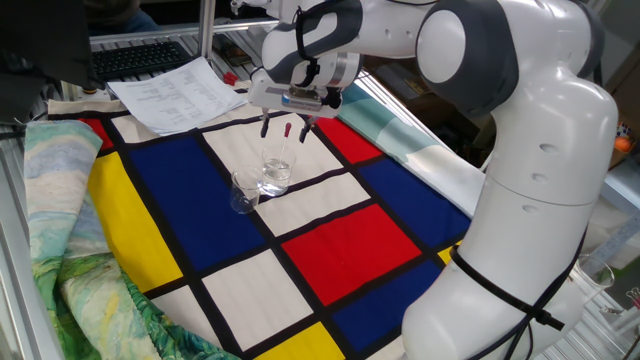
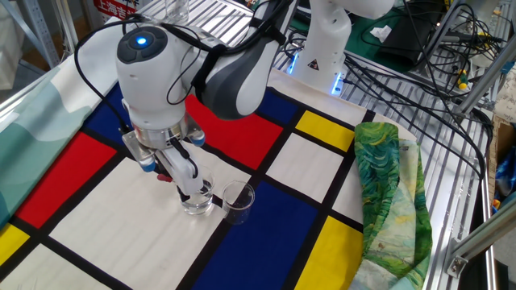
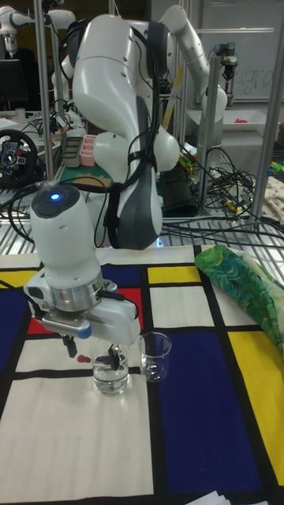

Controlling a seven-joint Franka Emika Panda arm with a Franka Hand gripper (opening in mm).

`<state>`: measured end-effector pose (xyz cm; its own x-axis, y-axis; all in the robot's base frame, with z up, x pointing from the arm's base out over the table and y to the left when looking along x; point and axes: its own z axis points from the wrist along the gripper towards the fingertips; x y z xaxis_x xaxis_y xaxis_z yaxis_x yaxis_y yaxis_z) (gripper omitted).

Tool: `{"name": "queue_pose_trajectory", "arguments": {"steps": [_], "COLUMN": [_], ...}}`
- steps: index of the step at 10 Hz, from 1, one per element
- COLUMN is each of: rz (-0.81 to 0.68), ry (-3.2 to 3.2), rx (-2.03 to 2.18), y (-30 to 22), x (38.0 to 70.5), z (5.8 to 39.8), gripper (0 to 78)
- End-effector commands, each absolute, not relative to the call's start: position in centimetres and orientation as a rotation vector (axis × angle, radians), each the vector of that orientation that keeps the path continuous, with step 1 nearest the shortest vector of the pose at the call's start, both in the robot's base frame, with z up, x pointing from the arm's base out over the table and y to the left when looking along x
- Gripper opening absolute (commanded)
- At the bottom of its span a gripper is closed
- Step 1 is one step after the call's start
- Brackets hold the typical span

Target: Transfer liquid using a dropper

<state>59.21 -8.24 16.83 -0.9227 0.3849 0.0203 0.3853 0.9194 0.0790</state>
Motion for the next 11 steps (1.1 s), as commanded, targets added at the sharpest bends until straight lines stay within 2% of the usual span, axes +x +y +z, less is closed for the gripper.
{"name": "queue_pose_trajectory", "arguments": {"steps": [1, 2, 3, 11], "rz": [-0.119, -0.119, -0.119, -0.119], "ry": [-3.089, -3.088, -3.088, -3.088], "rx": [-0.613, -0.616, -0.616, -0.616], "y": [-8.28, -8.28, -8.28, -8.28], "x": [59.29, 59.29, 59.29, 59.29], "z": [16.97, 16.97, 16.97, 16.97], "gripper": [77.4, 77.4, 1.1, 1.1]}}
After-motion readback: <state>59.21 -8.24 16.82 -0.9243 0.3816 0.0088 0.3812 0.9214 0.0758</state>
